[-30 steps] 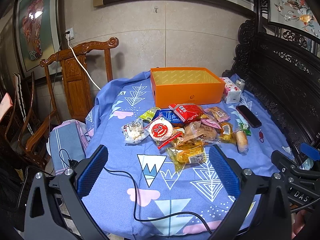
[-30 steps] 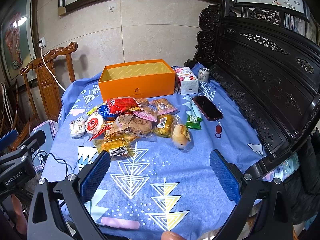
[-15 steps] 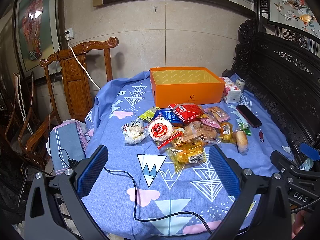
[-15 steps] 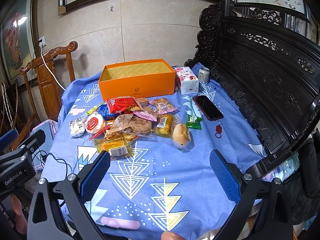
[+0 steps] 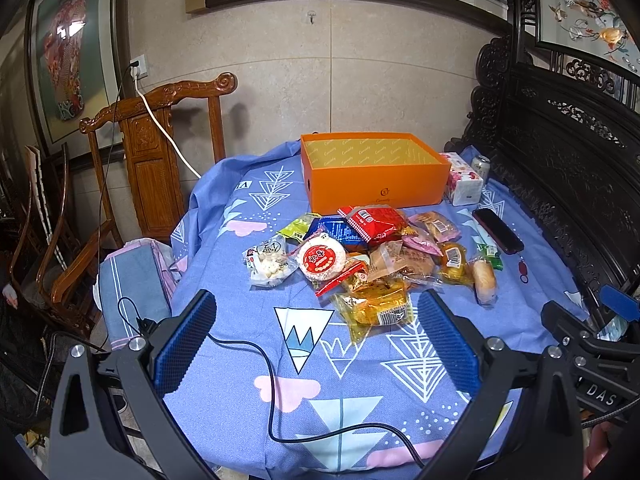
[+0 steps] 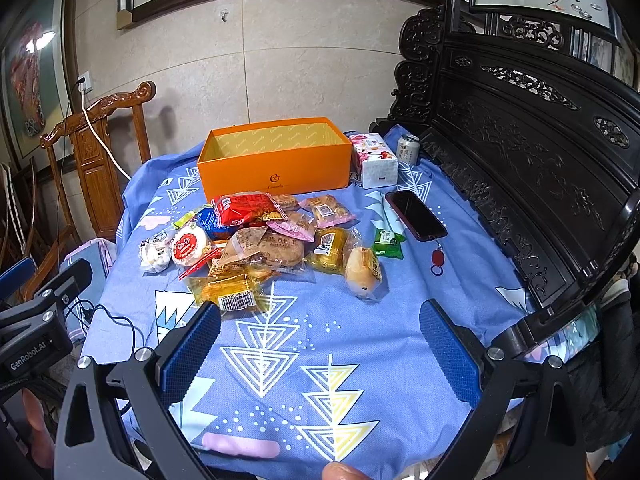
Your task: Organize snacks
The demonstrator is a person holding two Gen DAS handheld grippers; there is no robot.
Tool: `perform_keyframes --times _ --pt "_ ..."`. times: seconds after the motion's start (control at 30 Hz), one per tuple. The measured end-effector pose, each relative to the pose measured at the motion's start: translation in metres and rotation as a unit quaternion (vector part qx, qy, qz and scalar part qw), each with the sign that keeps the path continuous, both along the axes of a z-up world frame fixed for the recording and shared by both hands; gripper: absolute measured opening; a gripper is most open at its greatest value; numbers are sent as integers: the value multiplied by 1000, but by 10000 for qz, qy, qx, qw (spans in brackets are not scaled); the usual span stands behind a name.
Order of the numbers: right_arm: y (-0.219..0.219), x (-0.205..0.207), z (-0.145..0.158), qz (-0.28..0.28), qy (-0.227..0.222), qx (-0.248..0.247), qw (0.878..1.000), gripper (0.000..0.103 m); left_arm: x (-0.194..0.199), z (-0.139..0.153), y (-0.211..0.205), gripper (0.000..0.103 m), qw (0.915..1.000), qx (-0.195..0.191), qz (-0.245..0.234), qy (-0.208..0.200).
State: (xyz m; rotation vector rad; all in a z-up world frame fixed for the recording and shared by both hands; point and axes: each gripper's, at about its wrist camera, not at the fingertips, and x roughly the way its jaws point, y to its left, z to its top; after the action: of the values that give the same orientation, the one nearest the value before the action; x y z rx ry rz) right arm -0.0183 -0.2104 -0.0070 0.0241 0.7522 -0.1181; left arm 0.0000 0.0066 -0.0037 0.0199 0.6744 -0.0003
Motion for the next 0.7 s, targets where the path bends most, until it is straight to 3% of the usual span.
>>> perform_keyframes --times 0.47,0.7 --pt "1 0 -3 48 0 6 10000 100 0 -2 1 99 10000 -12 -6 2" --pt "-16 5 -19 372 -464 -13 9982 100 6 -30 7 99 9997 -88 -206 -60"
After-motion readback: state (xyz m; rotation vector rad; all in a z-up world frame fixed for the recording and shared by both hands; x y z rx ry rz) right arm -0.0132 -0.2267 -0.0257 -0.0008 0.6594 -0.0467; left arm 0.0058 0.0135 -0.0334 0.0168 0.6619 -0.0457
